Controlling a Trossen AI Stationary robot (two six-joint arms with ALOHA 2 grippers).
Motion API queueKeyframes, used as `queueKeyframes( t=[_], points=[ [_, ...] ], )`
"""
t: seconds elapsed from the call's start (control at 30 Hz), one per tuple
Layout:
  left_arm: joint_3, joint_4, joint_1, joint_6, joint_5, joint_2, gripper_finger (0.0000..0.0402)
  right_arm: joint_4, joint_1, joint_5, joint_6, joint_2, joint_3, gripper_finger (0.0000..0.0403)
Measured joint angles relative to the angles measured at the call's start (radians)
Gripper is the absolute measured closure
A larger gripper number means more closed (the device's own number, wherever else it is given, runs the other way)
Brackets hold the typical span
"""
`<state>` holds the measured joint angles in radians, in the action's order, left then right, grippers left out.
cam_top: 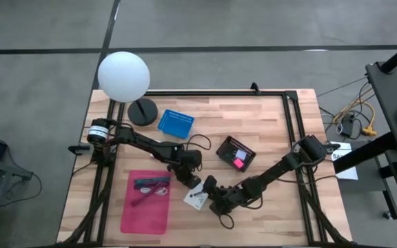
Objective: Pick and place items into bin
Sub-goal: Put the bottom white card reader box into the blue bin
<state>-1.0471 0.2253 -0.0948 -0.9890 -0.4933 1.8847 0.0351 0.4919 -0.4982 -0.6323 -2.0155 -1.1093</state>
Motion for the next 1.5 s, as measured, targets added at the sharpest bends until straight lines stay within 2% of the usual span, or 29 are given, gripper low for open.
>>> queueKeyframes(
  t=[0.33, 0.5, 0.87, 1.13, 1.33, 1.5],
  points=[
    [-0.002, -0.026, 0.002, 0.011, -0.010, 0.000, 0.0401, -0.040, -0.001, -0.007, 0.105, 0.005, -0.050, 0.0183],
    [-0.003, -0.030, 0.002, 0.034, -0.104, -0.002, 0.0401, -0.039, 0.010, -0.014, 0.058, 0.007, -0.072, 0.0184],
    [-0.003, 0.003, 0.001, 0.250, -0.280, -0.002, 0.0401, -0.047, 0.011, -0.017, -0.026, 0.014, -0.113, 0.0184],
    [0.000, 0.035, 0.001, 0.318, -0.336, -0.003, 0.0401, -0.019, 0.003, -0.087, -0.026, 0.077, -0.129, 0.0184],
    [-0.009, -0.081, 0.002, 0.314, -0.344, -0.009, 0.0401, -0.002, -0.001, 0.008, -0.025, 0.080, -0.139, 0.0184],
    [-0.008, -0.096, 0.003, 0.314, -0.335, -0.009, 0.0401, -0.009, 0.003, 0.023, 0.001, 0.080, -0.130, 0.0184]
  ],
)
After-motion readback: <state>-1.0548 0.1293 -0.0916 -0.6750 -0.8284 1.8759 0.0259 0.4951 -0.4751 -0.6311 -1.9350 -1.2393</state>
